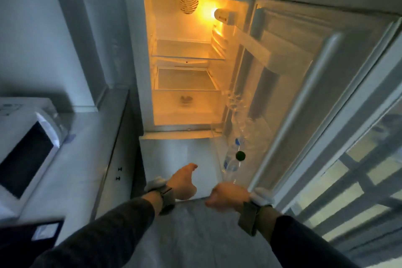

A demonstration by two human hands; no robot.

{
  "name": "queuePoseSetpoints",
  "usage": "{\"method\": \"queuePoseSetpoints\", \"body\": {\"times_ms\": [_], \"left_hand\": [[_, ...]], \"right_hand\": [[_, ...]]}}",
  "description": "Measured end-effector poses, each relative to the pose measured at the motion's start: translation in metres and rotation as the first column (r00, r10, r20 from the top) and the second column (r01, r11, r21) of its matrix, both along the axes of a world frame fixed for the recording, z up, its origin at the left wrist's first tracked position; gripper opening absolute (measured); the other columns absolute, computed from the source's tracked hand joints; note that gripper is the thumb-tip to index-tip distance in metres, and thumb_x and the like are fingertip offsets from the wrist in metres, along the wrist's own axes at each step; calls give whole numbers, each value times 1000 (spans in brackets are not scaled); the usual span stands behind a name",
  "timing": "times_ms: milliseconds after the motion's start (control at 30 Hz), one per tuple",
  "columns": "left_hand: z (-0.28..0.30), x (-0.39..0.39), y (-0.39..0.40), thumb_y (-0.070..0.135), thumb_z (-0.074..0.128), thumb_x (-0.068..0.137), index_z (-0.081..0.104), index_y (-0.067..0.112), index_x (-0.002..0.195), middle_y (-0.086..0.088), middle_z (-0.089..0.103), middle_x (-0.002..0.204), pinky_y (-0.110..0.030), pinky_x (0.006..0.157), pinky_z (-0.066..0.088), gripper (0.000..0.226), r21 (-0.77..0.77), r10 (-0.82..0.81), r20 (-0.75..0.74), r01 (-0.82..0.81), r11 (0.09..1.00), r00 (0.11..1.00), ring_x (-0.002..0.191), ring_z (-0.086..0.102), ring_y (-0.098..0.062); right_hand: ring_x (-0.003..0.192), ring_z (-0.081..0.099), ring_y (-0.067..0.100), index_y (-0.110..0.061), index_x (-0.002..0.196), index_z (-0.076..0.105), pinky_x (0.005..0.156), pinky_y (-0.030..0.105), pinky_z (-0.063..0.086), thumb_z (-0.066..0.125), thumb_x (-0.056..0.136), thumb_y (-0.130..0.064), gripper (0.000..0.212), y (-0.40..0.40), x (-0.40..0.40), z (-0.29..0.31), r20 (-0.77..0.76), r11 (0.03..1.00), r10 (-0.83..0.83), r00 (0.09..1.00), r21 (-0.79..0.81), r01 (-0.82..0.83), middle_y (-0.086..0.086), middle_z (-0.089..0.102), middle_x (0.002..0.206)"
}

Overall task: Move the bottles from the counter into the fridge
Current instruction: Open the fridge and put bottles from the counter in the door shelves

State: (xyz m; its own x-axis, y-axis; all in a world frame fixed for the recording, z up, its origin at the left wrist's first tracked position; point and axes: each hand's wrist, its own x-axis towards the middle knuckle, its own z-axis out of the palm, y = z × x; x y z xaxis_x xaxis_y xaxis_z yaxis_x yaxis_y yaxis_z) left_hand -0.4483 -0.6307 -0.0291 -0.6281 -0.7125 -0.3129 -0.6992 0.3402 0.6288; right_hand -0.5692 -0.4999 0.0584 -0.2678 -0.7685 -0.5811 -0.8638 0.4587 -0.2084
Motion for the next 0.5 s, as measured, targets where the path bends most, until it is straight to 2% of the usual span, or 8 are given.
{"method": "queuePoseSetpoints", "body": {"times_ms": [67,167,267,300,333,367,400,500], "left_hand": [[-5,35,7,9,67,84,36,27,154,-1,43,156,-36,112,44,79,-26,71,16,-71,997,997,138,49,-23],[-9,94,22,31,73,87,43,27,149,1,45,153,-39,112,44,69,-34,157,32,-156,987,987,135,50,-23],[-4,180,65,43,59,86,42,23,149,0,40,155,-36,113,40,68,-8,421,49,-421,907,906,138,46,-24],[-6,193,72,44,56,84,40,22,150,0,38,156,-34,113,38,72,-5,444,51,-444,896,895,140,43,-24],[-4,220,93,38,56,86,39,22,151,0,37,157,-31,112,37,69,34,545,59,-548,836,836,141,42,-23],[-10,229,99,28,56,90,40,23,150,1,37,156,-29,109,38,62,13,560,81,-563,827,825,140,42,-22],[-10,248,118,21,56,92,41,25,148,2,38,156,-27,106,38,59,-3,643,72,-645,765,762,139,43,-21],[-10,291,188,16,56,91,46,26,144,5,40,152,-29,108,38,56,-65,782,94,-780,623,617,138,44,-20]], "right_hand": [[103,69,21,-24,106,77,93,37,57,61,93,-50,34,-10,19,-3,-11,998,66,998,18,-66,-1,73,107],[117,65,24,-25,128,70,100,38,53,58,95,-57,48,-24,47,-10,-21,977,205,979,-47,-206,0,69,129],[127,59,23,-29,139,61,107,35,48,58,97,-56,50,-48,100,-23,4,889,454,891,-74,-453,-3,64,139],[127,60,23,-29,139,60,106,35,49,57,98,-54,48,-50,104,-29,-5,881,467,884,-84,-466,-3,63,139],[124,61,24,-28,138,60,104,35,50,56,99,-52,46,-58,124,-37,22,837,541,841,-109,-536,-2,64,137],[119,63,24,-27,136,61,102,35,51,55,100,-48,42,-59,126,-37,47,842,534,844,-113,-527,-1,65,135],[115,63,24,-27,134,61,100,36,51,55,101,-45,38,-59,143,-44,74,813,579,812,-118,-569,-1,64,136],[126,59,22,-24,140,57,106,34,47,56,95,-48,50,-49,190,-58,151,713,701,697,-166,-681,-1,61,137]]}}
